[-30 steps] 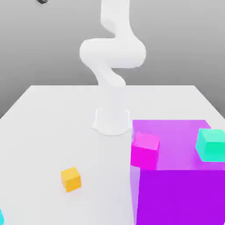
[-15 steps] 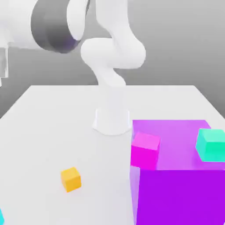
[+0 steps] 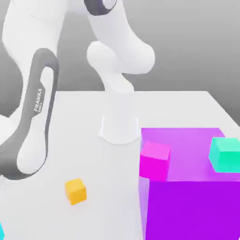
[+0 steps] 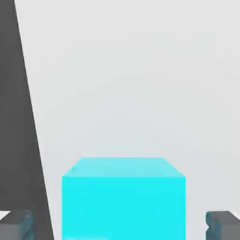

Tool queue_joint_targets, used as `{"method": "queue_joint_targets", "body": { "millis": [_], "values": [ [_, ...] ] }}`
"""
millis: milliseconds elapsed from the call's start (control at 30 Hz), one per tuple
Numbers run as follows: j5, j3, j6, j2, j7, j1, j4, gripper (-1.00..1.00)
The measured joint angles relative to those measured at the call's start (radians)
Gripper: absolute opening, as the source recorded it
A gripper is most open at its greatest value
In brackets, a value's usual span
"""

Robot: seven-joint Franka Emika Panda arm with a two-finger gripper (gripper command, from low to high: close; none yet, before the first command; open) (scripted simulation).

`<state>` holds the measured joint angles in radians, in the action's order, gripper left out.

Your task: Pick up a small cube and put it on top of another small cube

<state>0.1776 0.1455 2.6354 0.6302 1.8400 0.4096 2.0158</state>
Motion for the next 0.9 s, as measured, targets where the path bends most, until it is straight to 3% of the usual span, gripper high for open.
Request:
{"method": "queue_joint_targets", "body": {
  "millis": [167,300,667,900],
  "values": [
    [0.001,0.001,0.0,-0.001,0.0,0.0,0.0,-1.0],
    [-0.03,0.02,-0.094,-0.124,0.013,-0.021,0.028,-1.0],
    [-0.104,-0.197,-0.418,-0.528,-0.341,-0.213,0.094,-1.0],
    [-0.142,-0.275,-0.61,-0.764,-0.573,-0.395,0.14,-1.0]
  ]
}}
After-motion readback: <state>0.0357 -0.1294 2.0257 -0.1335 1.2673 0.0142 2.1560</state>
